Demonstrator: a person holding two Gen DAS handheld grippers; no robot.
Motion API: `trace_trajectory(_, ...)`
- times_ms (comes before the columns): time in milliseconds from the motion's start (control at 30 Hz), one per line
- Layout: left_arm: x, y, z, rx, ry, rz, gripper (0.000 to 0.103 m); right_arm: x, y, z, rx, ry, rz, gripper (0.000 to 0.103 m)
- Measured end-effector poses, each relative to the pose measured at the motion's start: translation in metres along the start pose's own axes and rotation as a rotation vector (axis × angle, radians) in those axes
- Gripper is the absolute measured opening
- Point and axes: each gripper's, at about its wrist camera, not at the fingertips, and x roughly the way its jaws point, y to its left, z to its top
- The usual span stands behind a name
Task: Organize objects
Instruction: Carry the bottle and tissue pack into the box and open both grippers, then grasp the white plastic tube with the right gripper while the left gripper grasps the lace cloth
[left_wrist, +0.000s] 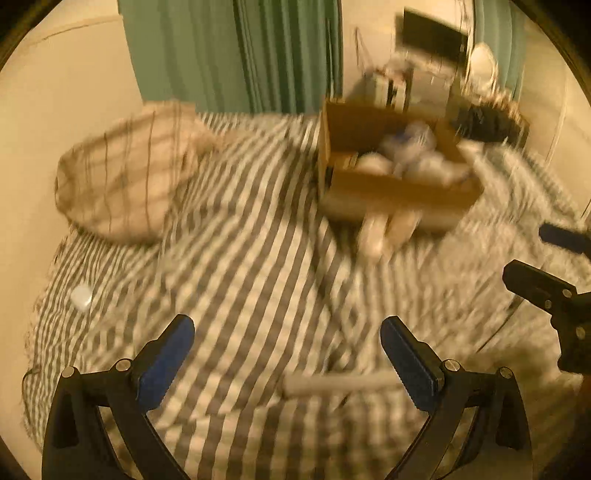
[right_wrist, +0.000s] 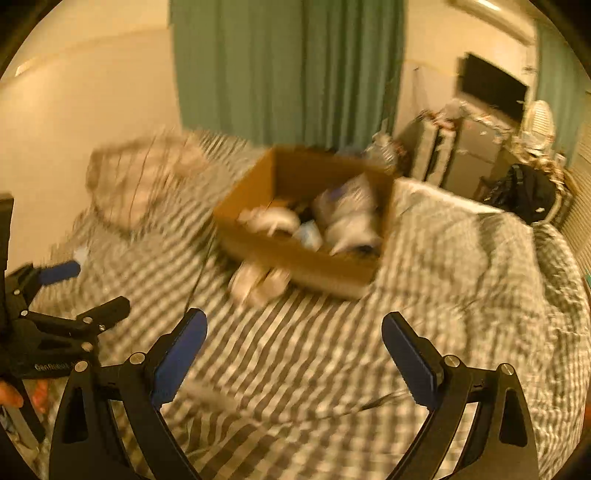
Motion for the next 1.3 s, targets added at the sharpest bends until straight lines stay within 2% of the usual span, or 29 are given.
trace_trajectory(100,0.019,0.003,-0.021,0.013,0.07,0.027,0.103,0.034,0.02,-0.016,-0.082,0.1,0.037,0.096)
trace_trajectory(300,0.029,0.011,-0.03,0.0,0.101,0.03,0.103,0.078,0.046,-0.039,-0.187,0.258,0.117,0.094)
trace_trajectory(400,0.038,0.022,-0.032,-0.05,0.128,-0.006,0.103,0.099,0.054,-0.049,-0.22,0.347,0.158,0.085)
trace_trajectory(533,0.044,0.034,-0.032,-0.115,0.138,-0.048,0.103,0.122,0.063,-0.057,-0.249,0.436,0.207,0.066)
trace_trajectory(633,0.044,0.037,-0.031,-0.13,0.139,-0.061,0.103,0.125,0.069,-0.06,-0.269,0.454,0.249,0.047)
trace_trajectory(733,0.042,0.037,-0.031,-0.132,0.136,-0.065,0.103,0.12,0.072,-0.061,-0.289,0.446,0.268,0.038)
trace_trajectory(933,0.037,0.038,-0.031,-0.145,0.127,-0.057,0.103,0.107,0.077,-0.059,-0.322,0.407,0.277,0.038)
trace_trajectory(1100,0.035,0.036,-0.031,-0.145,0.131,-0.042,0.103,0.111,0.08,-0.063,-0.327,0.421,0.282,0.038)
trace_trajectory(1167,0.034,0.036,-0.03,-0.145,0.134,-0.035,0.103,0.11,0.082,-0.064,-0.324,0.413,0.263,0.016)
trace_trajectory(1233,0.028,0.035,-0.027,-0.148,0.125,-0.037,0.103,0.1,0.079,-0.057,-0.296,0.37,0.259,0.007)
trace_trajectory(1300,0.023,0.034,-0.022,-0.148,0.11,-0.038,0.103,0.084,0.074,-0.049,-0.261,0.307,0.243,0.007)
